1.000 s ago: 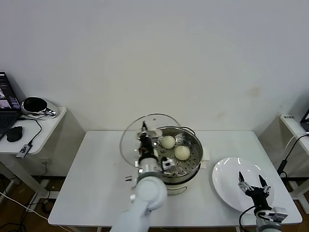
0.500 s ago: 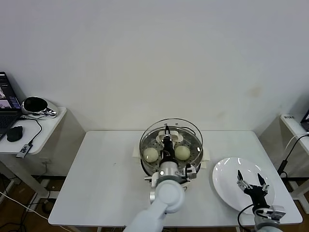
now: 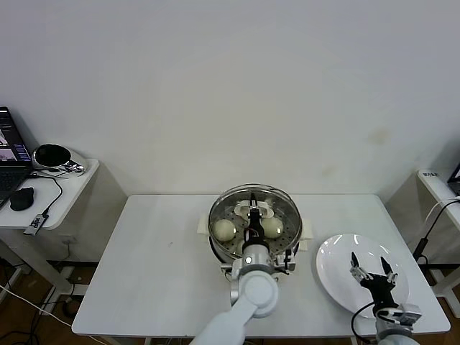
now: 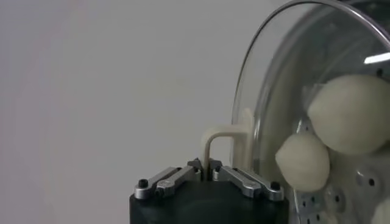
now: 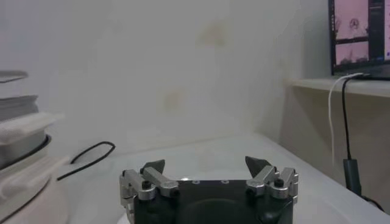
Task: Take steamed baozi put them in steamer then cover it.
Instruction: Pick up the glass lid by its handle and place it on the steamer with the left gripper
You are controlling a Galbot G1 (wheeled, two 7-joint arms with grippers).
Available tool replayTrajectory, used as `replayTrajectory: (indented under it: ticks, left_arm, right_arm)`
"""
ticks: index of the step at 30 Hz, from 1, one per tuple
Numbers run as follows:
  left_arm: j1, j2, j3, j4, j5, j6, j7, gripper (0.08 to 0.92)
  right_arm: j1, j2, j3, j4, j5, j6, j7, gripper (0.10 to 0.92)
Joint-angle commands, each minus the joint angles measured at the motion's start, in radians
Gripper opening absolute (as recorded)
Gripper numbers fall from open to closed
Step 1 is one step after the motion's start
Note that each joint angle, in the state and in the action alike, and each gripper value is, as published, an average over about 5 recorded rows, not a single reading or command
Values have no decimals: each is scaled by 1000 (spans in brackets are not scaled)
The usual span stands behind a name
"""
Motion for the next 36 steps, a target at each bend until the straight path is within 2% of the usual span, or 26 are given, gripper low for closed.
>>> replayTrajectory:
  ticks: [1,31,36]
  left_arm:
    - [1,-1,9,26,52,47,46,133]
    - [-2,2,12,-6,27,43,92,137]
    - [7,4,21,-46,30,43,104,245]
  right_arm:
    - [2,2,-2,-3,-5,1,-2,823]
    - [-3,8,-9,-2,-18,10,-2,823]
    - [-3,8,-9,-2,-18,10,-2,823]
